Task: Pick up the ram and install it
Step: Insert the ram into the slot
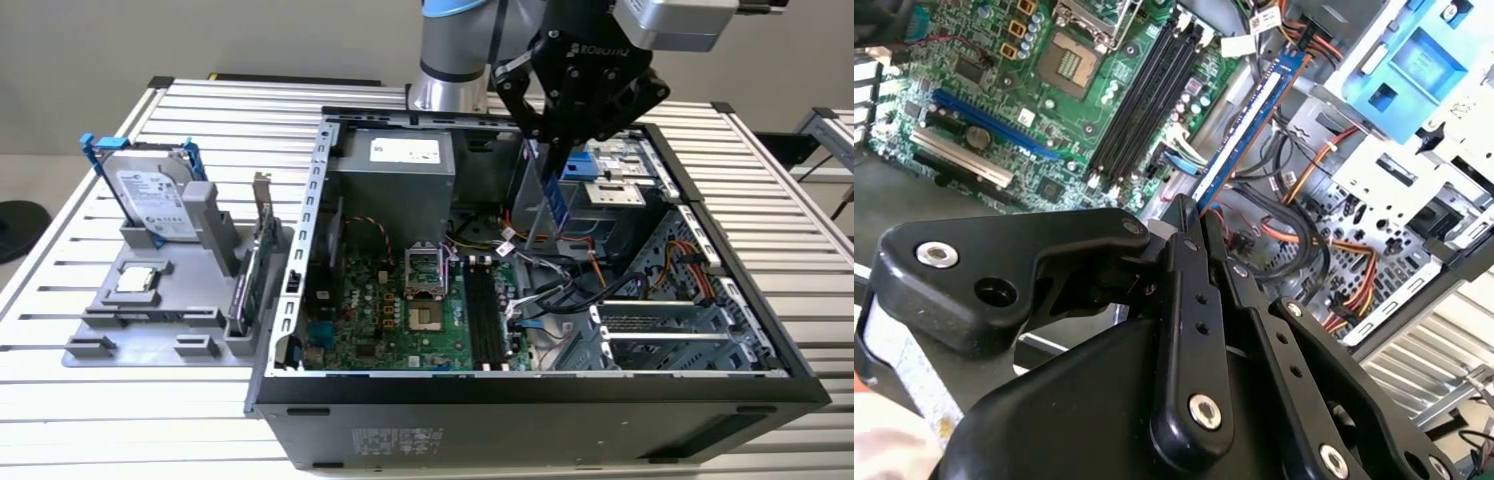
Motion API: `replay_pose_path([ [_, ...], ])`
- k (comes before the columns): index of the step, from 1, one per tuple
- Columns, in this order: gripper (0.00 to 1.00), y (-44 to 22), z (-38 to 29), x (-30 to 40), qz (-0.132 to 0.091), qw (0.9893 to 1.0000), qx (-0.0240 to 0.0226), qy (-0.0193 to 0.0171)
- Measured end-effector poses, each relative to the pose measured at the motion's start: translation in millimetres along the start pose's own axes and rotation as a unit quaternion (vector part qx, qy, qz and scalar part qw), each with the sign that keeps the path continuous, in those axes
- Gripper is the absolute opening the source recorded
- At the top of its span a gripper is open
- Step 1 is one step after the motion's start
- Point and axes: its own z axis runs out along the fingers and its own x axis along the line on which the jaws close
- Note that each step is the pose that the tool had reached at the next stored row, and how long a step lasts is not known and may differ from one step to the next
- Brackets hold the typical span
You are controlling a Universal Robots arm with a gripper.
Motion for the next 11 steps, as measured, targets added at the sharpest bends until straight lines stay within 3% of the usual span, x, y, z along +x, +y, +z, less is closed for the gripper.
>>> replay_pose_path([
  [11,0.0,-0.1,5.9,0.0,0.0,1.0,0.0,0.0],
])
